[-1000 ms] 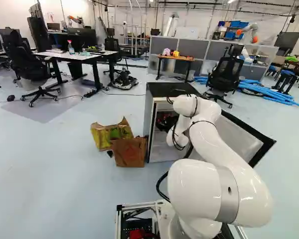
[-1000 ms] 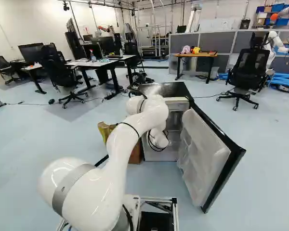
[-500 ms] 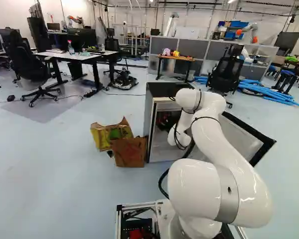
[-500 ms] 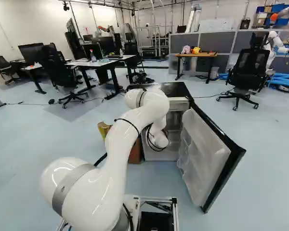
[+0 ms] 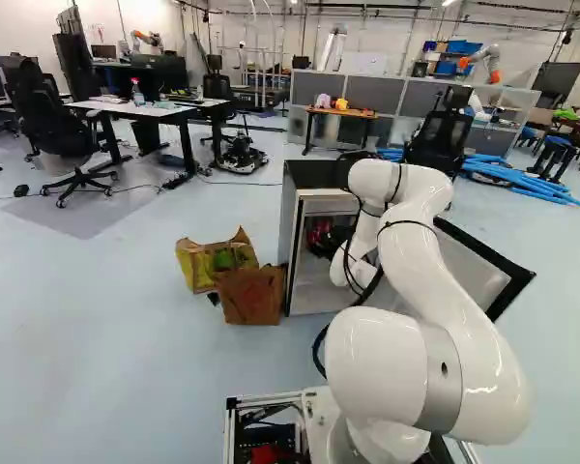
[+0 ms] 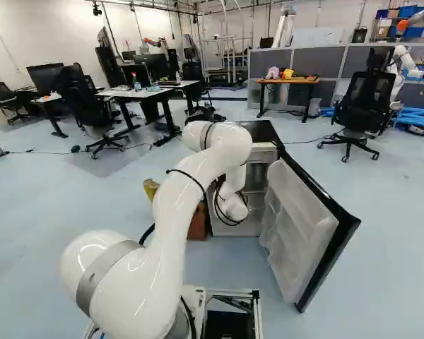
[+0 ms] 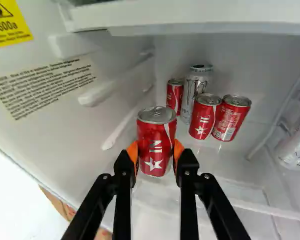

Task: Grab a drink from the fridge

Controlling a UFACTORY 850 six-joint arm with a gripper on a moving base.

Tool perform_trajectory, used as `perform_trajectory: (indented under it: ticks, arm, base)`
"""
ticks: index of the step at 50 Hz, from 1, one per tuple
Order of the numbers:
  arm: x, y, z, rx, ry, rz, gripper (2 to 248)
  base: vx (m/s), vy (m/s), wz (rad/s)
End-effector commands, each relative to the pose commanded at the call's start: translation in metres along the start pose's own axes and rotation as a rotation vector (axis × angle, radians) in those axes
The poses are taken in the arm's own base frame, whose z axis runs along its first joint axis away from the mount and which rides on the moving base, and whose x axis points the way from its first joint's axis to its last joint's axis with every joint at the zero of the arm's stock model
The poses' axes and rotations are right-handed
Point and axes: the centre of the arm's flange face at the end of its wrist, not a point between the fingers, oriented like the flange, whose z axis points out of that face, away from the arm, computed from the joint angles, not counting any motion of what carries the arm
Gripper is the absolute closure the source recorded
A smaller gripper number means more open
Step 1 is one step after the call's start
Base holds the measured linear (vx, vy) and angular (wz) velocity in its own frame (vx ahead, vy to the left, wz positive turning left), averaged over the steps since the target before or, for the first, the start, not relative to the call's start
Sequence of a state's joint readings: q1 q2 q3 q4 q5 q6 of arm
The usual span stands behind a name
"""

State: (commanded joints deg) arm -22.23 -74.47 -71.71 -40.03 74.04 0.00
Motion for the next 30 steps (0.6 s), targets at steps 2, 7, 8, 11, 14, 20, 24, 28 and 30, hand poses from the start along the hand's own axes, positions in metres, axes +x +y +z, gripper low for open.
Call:
perform_trajectory:
  ticks: [2, 7, 8, 11, 14, 20, 24, 28, 30]
  arm:
    - [0.002, -0.001, -0.005, -0.002, -0.004, 0.004, 158]
    - [0.008, -0.003, -0.017, -0.009, -0.013, 0.015, 158]
    - [0.009, -0.003, -0.02, -0.01, -0.015, 0.017, 158]
    - [0.013, -0.005, -0.027, -0.014, -0.02, 0.023, 158]
    - [0.016, -0.006, -0.035, -0.018, -0.025, 0.029, 158]
    - [0.023, -0.009, -0.05, -0.027, -0.034, 0.041, 158]
    - [0.028, -0.012, -0.06, -0.032, -0.04, 0.048, 158]
    - [0.032, -0.014, -0.069, -0.037, -0.045, 0.055, 158]
    - [0.034, -0.015, -0.074, -0.039, -0.048, 0.059, 158]
  base:
    - [0.0, 0.0, 0.0]
    - [0.0, 0.0, 0.0]
    - [0.0, 0.0, 0.0]
    - [0.0, 0.0, 0.0]
    - [0.0, 0.0, 0.0]
    - [0.0, 0.0, 0.0]
    - [0.0, 0.0, 0.0]
    - [0.0, 0.0, 0.0]
    - [0.0, 0.0, 0.0]
